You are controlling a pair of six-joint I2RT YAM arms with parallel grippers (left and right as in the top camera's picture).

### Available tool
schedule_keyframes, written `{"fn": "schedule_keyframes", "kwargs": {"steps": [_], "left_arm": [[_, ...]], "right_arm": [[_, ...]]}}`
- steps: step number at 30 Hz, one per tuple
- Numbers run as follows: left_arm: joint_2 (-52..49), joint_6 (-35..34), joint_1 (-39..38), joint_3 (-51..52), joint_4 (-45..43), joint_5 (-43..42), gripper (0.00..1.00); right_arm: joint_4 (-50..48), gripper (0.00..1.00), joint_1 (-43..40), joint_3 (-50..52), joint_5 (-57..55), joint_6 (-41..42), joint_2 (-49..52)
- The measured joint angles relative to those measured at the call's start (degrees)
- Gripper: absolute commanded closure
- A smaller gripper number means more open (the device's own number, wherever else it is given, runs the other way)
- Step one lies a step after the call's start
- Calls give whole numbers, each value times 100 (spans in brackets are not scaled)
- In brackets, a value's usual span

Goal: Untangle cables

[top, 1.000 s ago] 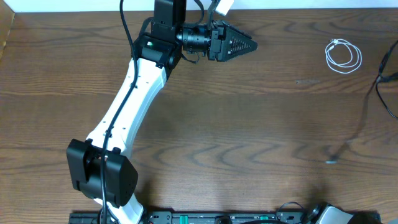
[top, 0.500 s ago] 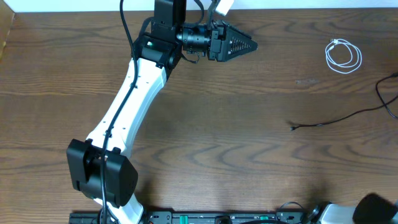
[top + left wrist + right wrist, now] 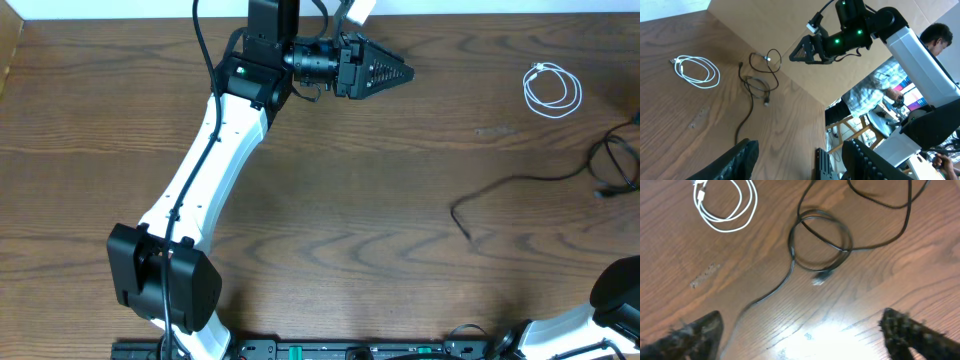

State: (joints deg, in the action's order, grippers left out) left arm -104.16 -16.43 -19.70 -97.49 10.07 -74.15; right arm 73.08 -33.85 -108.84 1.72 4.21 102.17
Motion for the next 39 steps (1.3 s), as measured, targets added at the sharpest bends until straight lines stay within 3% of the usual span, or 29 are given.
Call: {"fn": "schedule_keyframes", "kwargs": {"steps": [5,9,11,12,15,22,25,39], "left_arm": [[0,0,0,0,0,13,41],[0,2,0,0,0,286,41],[0,2,15,0,4,533,33],[0,0,42,0,39,743,18],[0,50,199,-11,520,1482,1],[0,37,595,-31,2415,4328,2],[0,39,610,-31,2780,5031,2],[0,39,599,-31,3110,5755,2]], "right_arm": [[26,1,0,7,-15,151,-9],[227,1,0,7,632,-66,-146],[389,1,0,13,1209,-341,-354],[466,3,2,15,1443,-448,-463],[730,4,68,15,2065,-796,-960],[1325,1,684,15,2524,-1220,-2127],[1445,1,896,15,2581,-1266,-2514],[1550,1,1010,15,2616,-1285,-3501]]}}
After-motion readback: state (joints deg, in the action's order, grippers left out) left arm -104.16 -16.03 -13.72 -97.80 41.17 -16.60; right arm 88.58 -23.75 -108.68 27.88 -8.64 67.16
